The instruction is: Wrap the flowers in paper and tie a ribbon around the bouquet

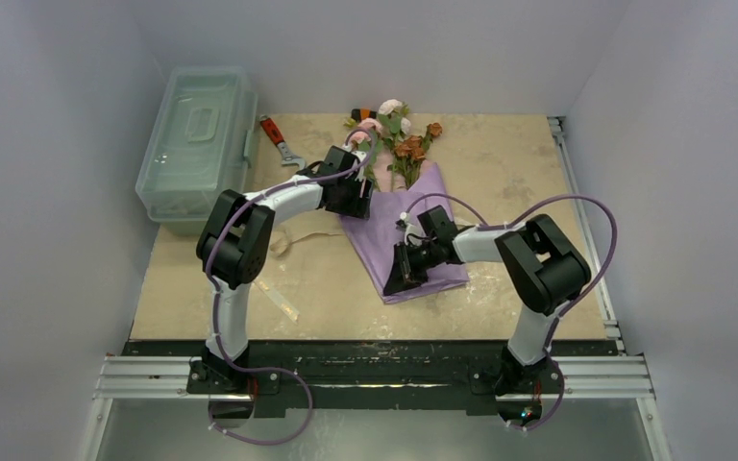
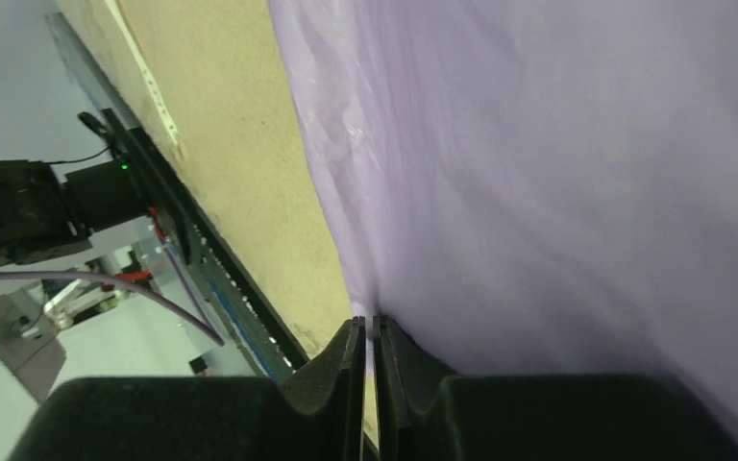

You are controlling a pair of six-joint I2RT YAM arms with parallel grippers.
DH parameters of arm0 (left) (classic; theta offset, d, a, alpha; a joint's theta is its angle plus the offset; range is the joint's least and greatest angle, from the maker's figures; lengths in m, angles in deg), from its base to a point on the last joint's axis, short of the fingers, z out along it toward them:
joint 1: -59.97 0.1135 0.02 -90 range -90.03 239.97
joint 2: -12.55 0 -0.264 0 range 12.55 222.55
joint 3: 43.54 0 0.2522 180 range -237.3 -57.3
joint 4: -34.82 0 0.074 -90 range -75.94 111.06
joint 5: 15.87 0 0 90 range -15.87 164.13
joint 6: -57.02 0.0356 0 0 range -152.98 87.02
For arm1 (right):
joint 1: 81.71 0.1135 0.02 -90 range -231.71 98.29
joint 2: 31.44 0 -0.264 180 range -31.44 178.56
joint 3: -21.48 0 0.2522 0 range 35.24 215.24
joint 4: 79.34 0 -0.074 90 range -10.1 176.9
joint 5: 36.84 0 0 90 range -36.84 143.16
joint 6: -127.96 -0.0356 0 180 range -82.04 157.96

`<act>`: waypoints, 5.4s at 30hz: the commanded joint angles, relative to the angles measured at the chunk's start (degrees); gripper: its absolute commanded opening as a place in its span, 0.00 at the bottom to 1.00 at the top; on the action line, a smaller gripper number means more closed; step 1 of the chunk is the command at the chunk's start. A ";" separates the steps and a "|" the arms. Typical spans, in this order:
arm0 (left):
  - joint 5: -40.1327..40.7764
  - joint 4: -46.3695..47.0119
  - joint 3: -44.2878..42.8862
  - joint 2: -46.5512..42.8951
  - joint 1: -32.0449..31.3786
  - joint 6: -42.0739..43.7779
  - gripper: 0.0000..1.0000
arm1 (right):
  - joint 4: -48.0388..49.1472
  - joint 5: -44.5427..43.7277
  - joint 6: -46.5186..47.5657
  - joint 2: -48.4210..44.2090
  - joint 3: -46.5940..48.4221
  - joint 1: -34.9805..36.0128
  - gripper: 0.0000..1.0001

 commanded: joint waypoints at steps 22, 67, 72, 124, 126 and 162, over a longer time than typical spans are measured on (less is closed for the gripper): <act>-0.51 -0.11 1.81 0.46 0.28 -1.43 0.61 | -5.89 -3.98 1.47 2.57 7.39 2.41 0.00; 4.75 -11.22 2.98 -14.86 -6.22 -2.99 0.48 | -17.13 -2.48 5.22 -3.28 11.66 2.21 0.00; 1.13 -8.33 6.10 -12.99 -9.66 -5.04 0.45 | -17.26 -3.96 5.67 -7.70 8.08 0.15 0.00; 2.51 -16.25 -5.44 -9.94 -19.41 -3.41 0.50 | -36.51 -54.59 1.23 -27.65 15.91 -14.57 0.92; 2.31 -14.97 -4.98 -9.52 -21.08 -4.57 0.49 | -38.02 -58.33 2.19 -24.39 18.30 -15.70 0.94; 3.74 -10.30 5.00 -3.94 -30.39 -4.43 0.45 | -33.02 -55.79 -28.37 4.42 29.90 -22.31 0.68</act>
